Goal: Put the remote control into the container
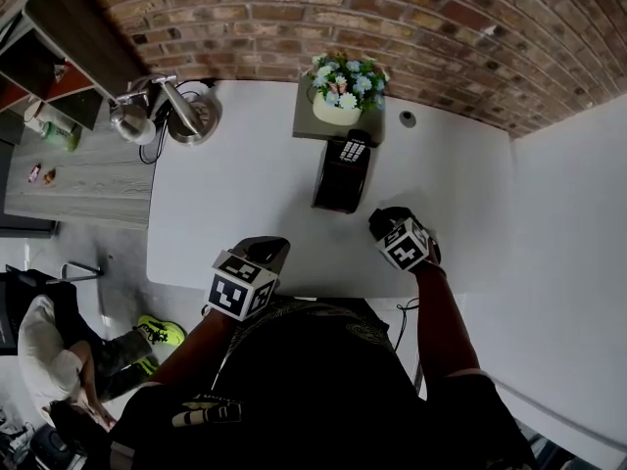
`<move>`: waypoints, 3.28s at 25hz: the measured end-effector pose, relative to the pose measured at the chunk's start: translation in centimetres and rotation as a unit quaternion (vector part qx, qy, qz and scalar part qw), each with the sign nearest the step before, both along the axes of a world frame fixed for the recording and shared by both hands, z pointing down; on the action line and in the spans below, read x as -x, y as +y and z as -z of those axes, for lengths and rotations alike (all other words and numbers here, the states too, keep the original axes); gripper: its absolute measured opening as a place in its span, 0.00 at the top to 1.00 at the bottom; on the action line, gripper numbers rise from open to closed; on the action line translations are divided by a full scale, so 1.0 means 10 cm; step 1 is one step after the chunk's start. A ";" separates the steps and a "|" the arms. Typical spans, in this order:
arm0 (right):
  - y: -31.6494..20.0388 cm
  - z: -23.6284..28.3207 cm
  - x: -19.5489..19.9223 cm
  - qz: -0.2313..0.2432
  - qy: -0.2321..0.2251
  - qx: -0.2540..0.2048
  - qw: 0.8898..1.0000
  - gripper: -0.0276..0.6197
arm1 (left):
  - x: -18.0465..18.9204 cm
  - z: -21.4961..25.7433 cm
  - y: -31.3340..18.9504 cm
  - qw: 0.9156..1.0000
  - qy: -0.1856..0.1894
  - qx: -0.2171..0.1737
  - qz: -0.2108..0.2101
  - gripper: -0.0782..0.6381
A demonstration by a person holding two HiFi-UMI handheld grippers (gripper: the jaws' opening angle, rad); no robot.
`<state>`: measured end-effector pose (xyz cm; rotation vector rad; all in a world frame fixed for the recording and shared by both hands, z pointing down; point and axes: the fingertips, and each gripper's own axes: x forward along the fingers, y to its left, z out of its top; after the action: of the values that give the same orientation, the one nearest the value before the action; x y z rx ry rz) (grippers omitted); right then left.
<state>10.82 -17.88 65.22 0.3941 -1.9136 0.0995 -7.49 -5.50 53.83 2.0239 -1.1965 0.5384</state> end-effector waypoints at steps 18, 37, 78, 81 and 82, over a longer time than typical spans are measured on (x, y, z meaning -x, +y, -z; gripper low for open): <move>-0.07 1.64 0.23 -0.185 -0.286 -0.079 0.937 0.68 | 0.00 0.10 0.01 0.999 -0.003 -0.027 -0.030 0.88; -0.39 2.11 0.79 -0.223 -0.394 -0.089 0.887 0.68 | 0.28 0.15 0.16 0.999 -0.007 -0.039 0.009 0.88; 0.09 1.80 0.93 -0.252 -0.382 -0.065 0.887 0.85 | 0.58 0.42 0.32 0.994 0.000 -0.104 0.027 0.88; 0.30 1.90 0.90 -0.245 -0.398 -0.066 0.882 0.95 | 0.59 0.49 0.28 0.992 0.000 -0.127 0.025 0.88; 0.38 1.91 0.90 -0.245 -0.401 -0.063 0.880 0.95 | 0.58 0.51 0.28 0.991 0.001 -0.132 0.022 0.88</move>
<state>1.85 -14.12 46.08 1.0476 -2.5932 0.5465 -13.28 -2.74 48.72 2.2098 -1.3681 0.3728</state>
